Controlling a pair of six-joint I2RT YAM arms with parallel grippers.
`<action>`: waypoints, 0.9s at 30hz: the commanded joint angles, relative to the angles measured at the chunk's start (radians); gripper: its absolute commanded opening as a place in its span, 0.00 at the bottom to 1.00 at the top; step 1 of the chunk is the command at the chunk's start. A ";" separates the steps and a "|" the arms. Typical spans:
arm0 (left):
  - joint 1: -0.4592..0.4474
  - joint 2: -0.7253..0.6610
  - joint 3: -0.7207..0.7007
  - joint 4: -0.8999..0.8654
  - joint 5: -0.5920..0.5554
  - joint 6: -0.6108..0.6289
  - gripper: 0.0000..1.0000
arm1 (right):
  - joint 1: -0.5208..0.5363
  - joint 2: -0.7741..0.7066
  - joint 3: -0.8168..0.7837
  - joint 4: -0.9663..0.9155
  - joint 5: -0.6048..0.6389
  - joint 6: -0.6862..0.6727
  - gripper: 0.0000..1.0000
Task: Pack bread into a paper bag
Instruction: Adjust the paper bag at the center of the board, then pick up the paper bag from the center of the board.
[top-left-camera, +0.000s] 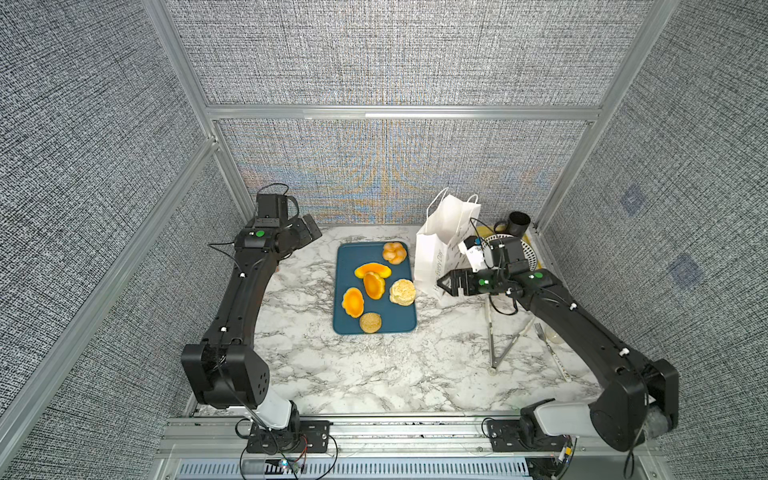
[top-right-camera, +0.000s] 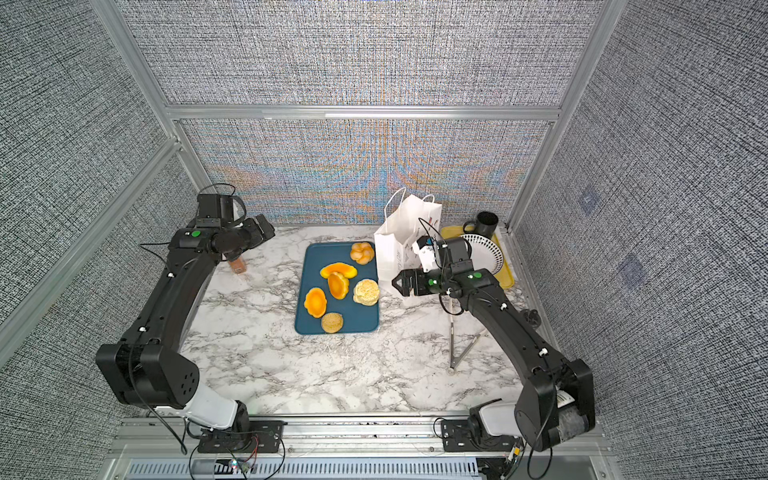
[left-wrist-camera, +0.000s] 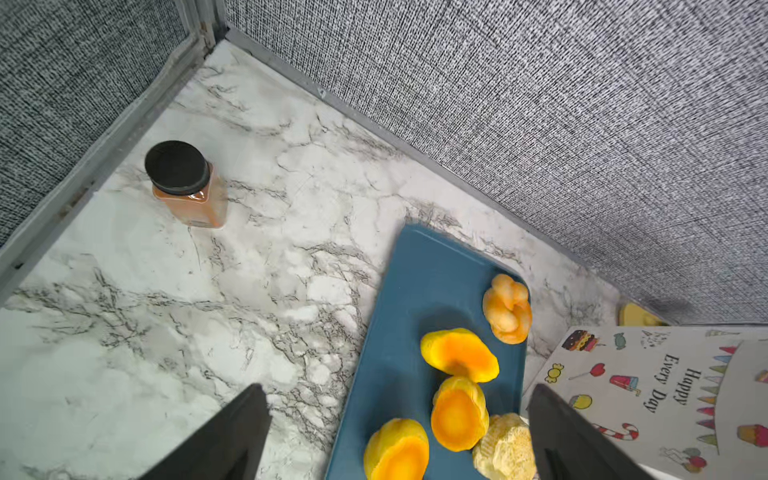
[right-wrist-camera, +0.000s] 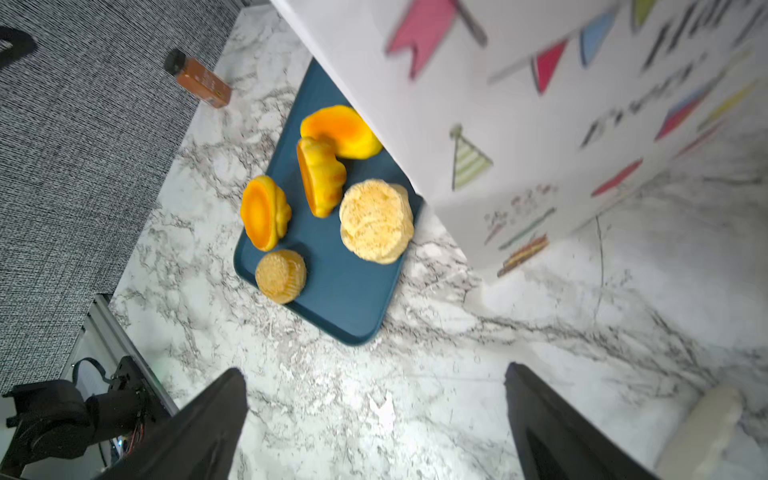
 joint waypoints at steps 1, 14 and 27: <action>0.000 0.035 0.036 -0.041 0.025 0.008 0.99 | 0.011 -0.049 -0.035 -0.011 0.037 0.035 0.99; -0.184 0.343 0.472 -0.159 0.250 -0.020 0.98 | 0.010 -0.131 0.037 -0.066 0.313 0.018 0.99; -0.449 0.714 0.990 -0.377 0.341 0.062 0.89 | -0.092 -0.079 0.131 0.028 0.389 0.043 0.99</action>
